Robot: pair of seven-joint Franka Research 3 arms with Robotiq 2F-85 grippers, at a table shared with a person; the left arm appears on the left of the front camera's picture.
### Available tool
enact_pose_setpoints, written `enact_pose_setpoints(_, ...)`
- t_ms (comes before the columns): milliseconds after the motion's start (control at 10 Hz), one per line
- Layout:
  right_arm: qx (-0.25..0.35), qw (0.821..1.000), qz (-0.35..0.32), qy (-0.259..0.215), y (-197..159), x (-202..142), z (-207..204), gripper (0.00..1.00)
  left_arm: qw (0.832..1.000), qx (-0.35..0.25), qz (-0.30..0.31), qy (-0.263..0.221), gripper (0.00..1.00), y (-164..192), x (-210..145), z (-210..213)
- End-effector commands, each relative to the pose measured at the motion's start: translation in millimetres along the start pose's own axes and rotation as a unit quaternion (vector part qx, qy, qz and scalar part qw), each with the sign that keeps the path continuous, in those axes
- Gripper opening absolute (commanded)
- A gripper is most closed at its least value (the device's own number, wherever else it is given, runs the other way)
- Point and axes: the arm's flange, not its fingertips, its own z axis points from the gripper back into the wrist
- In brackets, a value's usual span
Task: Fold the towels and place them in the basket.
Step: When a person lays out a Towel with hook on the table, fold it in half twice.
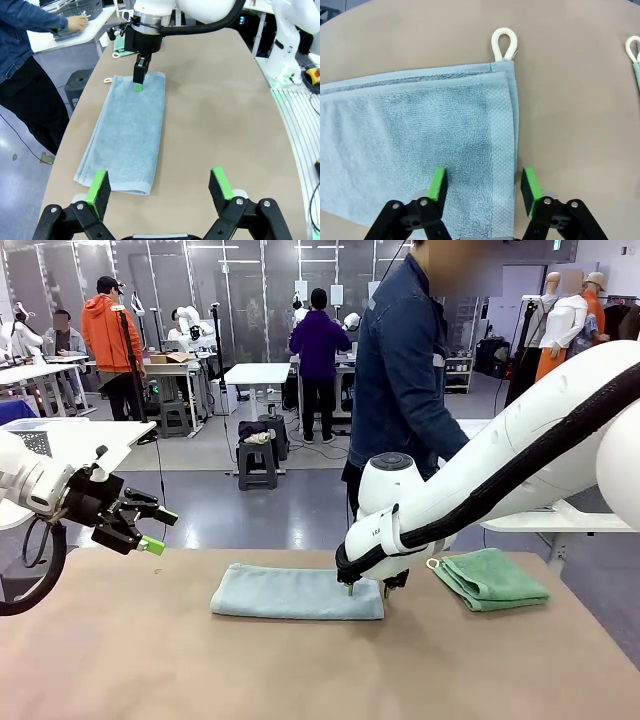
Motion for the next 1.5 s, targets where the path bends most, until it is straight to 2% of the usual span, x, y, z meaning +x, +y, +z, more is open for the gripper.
enact_pose_setpoints(0,-0.002,1.0,-0.004,-0.012,2.9,-0.4,-6.7,0.5,1.0,0.005,0.006,0.003,1.0,-0.9,3.1,0.7)
enact_pose_setpoints(100,-0.001,1.0,-0.004,-0.012,2.4,-0.5,-6.7,0.64,1.0,0.005,0.006,0.003,1.0,-0.9,3.1,0.7)
enact_pose_setpoints(200,-0.004,1.0,-0.002,-0.014,2.8,-0.7,-5.0,0.3,1.0,0.005,0.006,0.003,1.0,-0.9,3.1,0.7)
enact_pose_setpoints(300,-0.007,1.0,-0.002,-0.015,3.4,-0.4,-3.8,0.44,1.0,0.005,0.006,0.003,1.0,-0.9,3.1,0.7)
enact_pose_setpoints(400,-0.011,1.0,-0.001,-0.014,4.7,-0.1,-2.8,0.1,1.0,0.005,0.006,0.003,1.0,-0.9,3.1,0.7)
enact_pose_setpoints(500,-0.015,1.0,0.0,-0.012,5.2,0.0,-4.1,0.24,1.0,0.005,0.006,0.003,1.0,-0.9,3.1,0.7)
enact_pose_setpoints(600,-0.019,1.0,0.001,-0.011,5.4,-0.2,-5.4,0.0,1.0,0.005,0.006,0.003,1.0,-0.9,3.1,0.7)
enact_pose_setpoints(700,-0.022,1.0,0.002,-0.008,4.8,-0.9,-7.5,0.04,1.0,0.005,0.006,0.003,1.0,-0.9,3.1,0.7)
enact_pose_setpoints(800,-0.021,1.0,0.002,-0.006,2.9,-1.7,-8.8,0.0,1.0,0.005,0.006,0.003,1.0,-0.9,3.1,0.7)
enact_pose_setpoints(900,-0.022,1.0,0.004,-0.008,-4.0,-2.4,-9.5,0.0,1.0,0.005,0.006,0.003,1.0,-0.9,3.1,0.7)
enact_pose_setpoints(1200,-0.031,0.999,0.025,-0.021,-49.2,-3.1,5.8,0.0,1.0,0.005,0.006,0.003,1.0,-0.9,3.1,0.7)
enact_pose_setpoints(1400,-0.036,0.998,0.039,-0.029,-61.9,-2.6,26.7,0.0,1.0,0.005,0.006,0.003,1.0,-0.9,3.1,0.7)
